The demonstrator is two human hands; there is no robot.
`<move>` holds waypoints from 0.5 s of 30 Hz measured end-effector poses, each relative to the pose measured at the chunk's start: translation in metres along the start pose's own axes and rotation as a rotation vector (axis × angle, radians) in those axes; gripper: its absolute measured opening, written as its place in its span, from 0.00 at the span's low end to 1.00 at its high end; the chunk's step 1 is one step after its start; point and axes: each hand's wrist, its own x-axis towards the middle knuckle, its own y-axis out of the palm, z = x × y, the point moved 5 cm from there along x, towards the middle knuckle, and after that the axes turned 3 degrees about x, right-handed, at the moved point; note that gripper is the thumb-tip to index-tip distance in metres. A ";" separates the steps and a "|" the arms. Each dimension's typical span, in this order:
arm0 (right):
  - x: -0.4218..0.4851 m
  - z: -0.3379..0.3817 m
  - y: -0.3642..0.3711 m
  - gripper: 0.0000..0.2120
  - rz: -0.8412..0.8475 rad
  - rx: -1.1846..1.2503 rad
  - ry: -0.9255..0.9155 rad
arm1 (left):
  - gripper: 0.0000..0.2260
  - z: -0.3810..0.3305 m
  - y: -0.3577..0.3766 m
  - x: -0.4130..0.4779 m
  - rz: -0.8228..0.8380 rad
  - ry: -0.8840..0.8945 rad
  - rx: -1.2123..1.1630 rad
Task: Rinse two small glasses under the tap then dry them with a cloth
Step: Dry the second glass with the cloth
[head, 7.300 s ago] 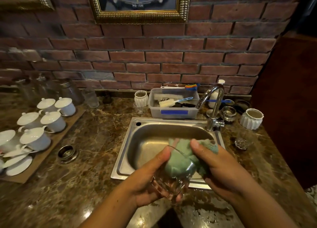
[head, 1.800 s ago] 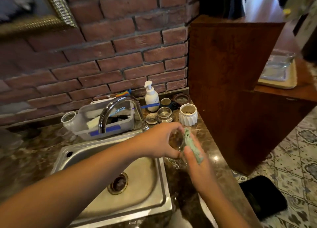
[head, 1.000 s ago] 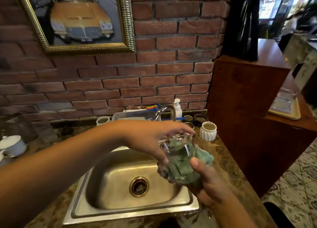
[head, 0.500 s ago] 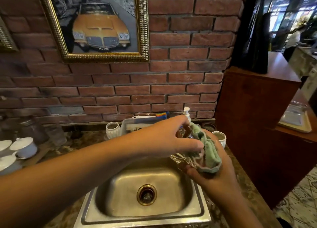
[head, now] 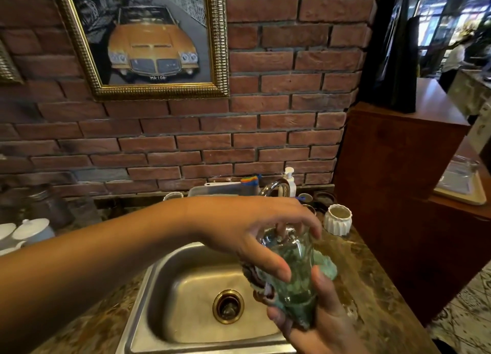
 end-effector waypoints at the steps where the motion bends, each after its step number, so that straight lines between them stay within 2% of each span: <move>1: -0.001 0.005 0.001 0.32 -0.017 -0.035 -0.013 | 0.27 0.003 -0.001 -0.001 0.000 -0.002 -0.027; 4: -0.002 0.024 0.012 0.39 -0.115 -0.261 -0.138 | 0.29 0.009 -0.004 -0.005 -0.035 -0.055 -0.130; 6: -0.001 0.039 0.009 0.42 -0.200 -0.456 -0.228 | 0.28 0.013 -0.008 -0.007 -0.136 -0.134 -0.195; 9: -0.004 0.064 0.016 0.38 -0.325 -0.830 -0.417 | 0.26 0.019 -0.011 -0.008 -0.242 -0.340 -0.283; 12: -0.004 0.076 0.033 0.33 -0.299 -1.301 -0.611 | 0.24 0.020 -0.009 -0.006 -0.253 -0.475 -0.426; 15: -0.001 0.075 0.038 0.40 -0.311 -1.604 -0.700 | 0.20 0.017 -0.013 -0.002 -0.290 -0.500 -0.368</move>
